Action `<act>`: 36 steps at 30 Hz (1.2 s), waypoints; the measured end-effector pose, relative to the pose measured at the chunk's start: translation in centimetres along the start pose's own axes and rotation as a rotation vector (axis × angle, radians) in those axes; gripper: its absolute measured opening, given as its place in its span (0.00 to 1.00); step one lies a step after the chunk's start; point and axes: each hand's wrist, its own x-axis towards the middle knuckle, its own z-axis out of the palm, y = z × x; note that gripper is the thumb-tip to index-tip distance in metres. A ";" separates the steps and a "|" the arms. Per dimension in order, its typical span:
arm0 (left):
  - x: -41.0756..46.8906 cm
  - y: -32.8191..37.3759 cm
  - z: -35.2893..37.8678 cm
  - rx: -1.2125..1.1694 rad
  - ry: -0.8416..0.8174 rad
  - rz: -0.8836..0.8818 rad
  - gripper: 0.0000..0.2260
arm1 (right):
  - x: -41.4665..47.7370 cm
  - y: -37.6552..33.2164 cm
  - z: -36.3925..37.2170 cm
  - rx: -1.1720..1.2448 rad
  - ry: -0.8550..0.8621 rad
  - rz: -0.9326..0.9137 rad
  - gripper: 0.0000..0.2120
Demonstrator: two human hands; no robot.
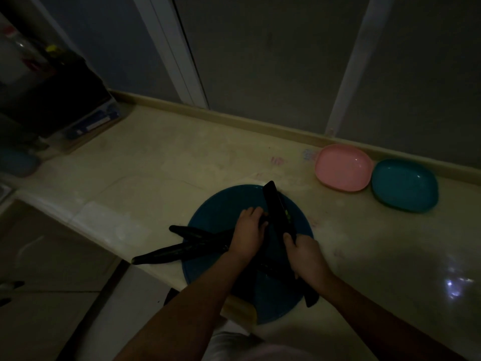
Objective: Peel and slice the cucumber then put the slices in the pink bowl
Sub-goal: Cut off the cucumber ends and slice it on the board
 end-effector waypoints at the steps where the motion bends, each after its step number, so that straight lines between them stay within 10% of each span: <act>1: 0.0 0.0 0.0 -0.002 0.001 0.002 0.06 | 0.0 0.0 0.0 0.005 0.001 -0.002 0.21; 36: -0.1 -0.3 -0.6 0.004 -0.028 -0.014 0.08 | 0.1 0.7 -0.1 0.001 -0.029 -0.006 0.20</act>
